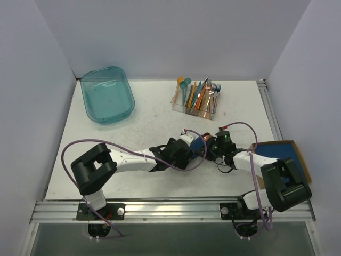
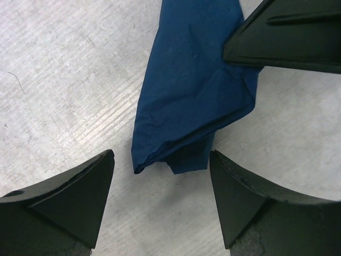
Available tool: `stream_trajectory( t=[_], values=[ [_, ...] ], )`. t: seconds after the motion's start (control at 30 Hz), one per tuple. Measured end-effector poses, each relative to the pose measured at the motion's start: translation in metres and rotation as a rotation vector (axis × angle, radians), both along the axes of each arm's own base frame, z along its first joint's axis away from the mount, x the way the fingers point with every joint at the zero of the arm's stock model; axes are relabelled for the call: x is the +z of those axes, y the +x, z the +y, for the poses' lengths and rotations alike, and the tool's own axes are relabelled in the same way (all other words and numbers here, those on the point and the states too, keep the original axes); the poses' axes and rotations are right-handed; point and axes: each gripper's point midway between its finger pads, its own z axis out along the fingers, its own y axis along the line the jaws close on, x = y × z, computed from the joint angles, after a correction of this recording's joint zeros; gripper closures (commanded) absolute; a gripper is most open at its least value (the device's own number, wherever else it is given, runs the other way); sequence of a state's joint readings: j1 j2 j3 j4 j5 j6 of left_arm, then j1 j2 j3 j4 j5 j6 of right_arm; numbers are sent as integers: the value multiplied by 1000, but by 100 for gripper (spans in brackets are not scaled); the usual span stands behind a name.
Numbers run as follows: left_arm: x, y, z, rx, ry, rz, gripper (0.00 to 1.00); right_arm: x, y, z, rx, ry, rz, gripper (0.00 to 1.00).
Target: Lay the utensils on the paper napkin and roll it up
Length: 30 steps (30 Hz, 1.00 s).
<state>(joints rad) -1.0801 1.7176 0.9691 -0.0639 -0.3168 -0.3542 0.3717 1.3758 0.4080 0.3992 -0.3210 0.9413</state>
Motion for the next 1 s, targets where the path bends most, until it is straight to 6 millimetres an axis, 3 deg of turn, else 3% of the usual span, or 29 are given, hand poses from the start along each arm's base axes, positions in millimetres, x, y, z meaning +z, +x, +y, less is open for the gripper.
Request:
stream_trajectory(
  t=[0.2,0.67,1.0],
  values=[
    [-22,1,4,16,44,20,19,5,1,0,0,4,-9,100],
    [-24,11,2,73,13,38,34,20,6,1,-4,5,-35,100],
    [-24,22,6,101,3,42,36,22,6,-8,-26,3,-42,100]
  ],
)
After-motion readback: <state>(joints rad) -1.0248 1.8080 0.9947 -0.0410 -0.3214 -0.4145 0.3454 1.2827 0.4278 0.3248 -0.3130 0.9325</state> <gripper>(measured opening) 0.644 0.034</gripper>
